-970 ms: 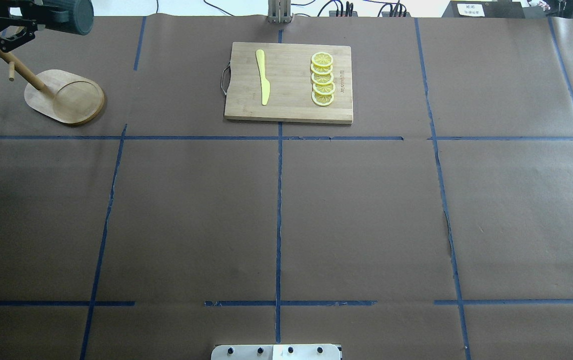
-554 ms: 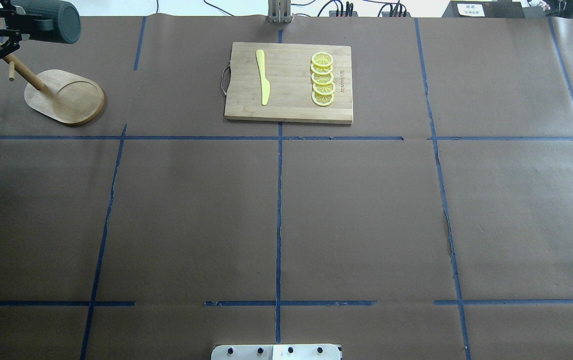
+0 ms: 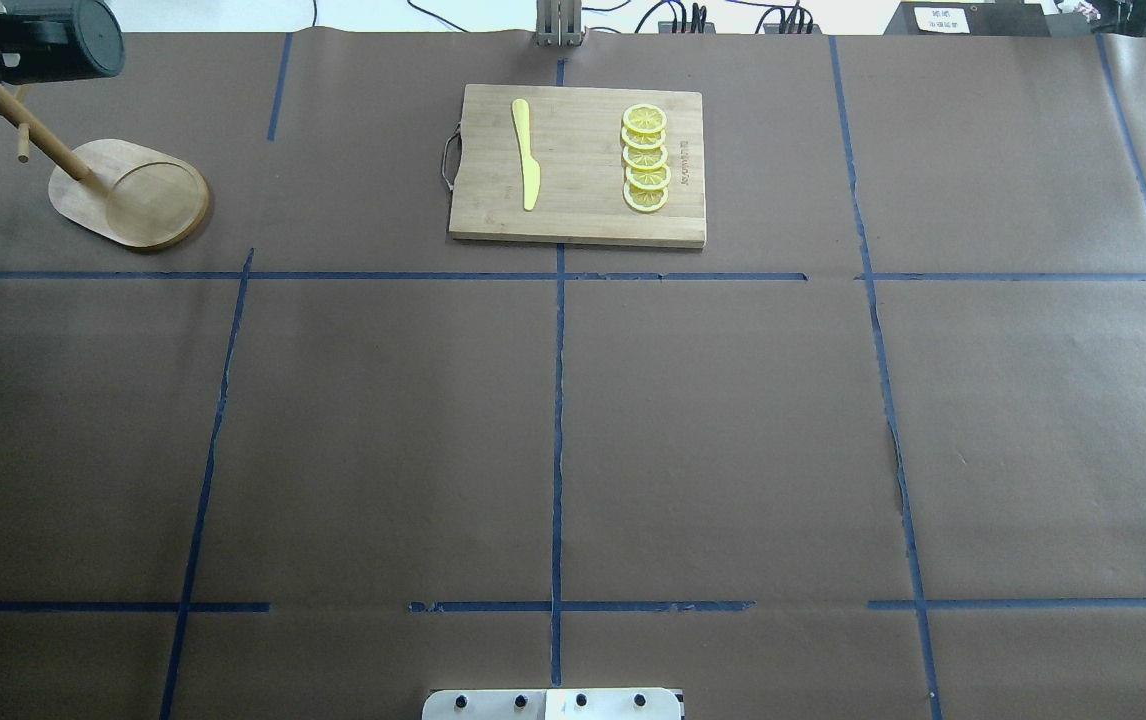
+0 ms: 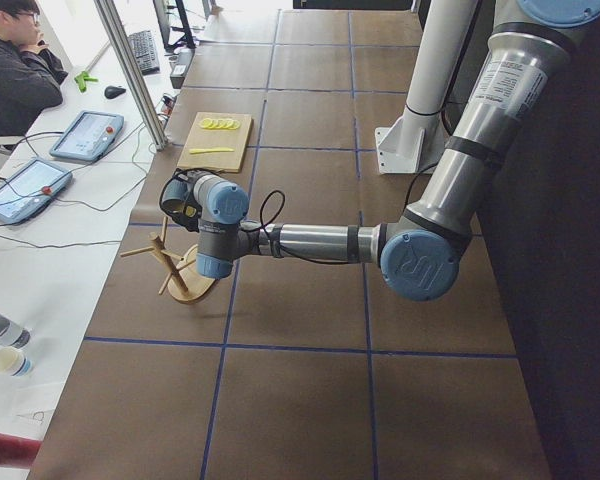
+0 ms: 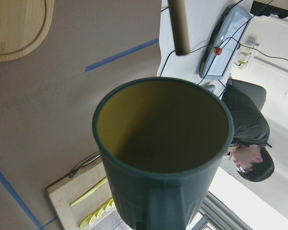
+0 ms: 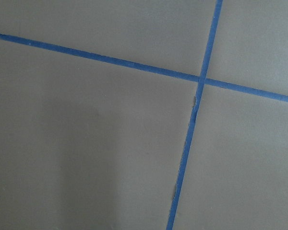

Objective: Hang cup on storage rack
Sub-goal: 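Raise the held mug up to a peg of the wooden mug tree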

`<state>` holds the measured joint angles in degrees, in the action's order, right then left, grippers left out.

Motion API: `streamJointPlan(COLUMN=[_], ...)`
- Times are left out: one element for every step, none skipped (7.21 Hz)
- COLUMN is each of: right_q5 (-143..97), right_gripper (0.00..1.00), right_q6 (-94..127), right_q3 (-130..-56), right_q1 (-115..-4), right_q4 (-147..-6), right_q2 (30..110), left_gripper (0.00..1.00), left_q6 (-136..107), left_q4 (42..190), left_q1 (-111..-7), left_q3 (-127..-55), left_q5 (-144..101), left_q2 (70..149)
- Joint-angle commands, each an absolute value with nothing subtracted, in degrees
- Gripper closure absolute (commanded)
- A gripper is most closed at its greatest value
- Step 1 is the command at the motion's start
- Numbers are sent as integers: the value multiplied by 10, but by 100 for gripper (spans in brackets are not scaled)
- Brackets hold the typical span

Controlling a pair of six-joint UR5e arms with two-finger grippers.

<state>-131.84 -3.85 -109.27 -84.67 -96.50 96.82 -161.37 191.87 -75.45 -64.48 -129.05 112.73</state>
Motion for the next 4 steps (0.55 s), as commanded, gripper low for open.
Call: streamJointPlan(right_q5=[-1317, -1317, -1317, -1317], right_gripper=[0, 0, 0, 0], right_q6=[-40, -40, -40, -40], right_q3=[-1097, -1097, -1097, -1097], right_q1=[-847, -847, -847, -847], right_q4=[-965, -965, -965, -965], right_q2=[969, 969, 969, 968], left_gripper=[100, 100, 100, 100], left_q6=[-1615, -1615, -1615, -1616], left_q4=[1934, 1945, 1999, 2031], left_q1=[-754, -754, -755, -755], left_q3=[-609, -606, -575, -557], left_q5=[-1262, -1262, -1262, -1262], left_q2=[1144, 1143, 1137, 1134])
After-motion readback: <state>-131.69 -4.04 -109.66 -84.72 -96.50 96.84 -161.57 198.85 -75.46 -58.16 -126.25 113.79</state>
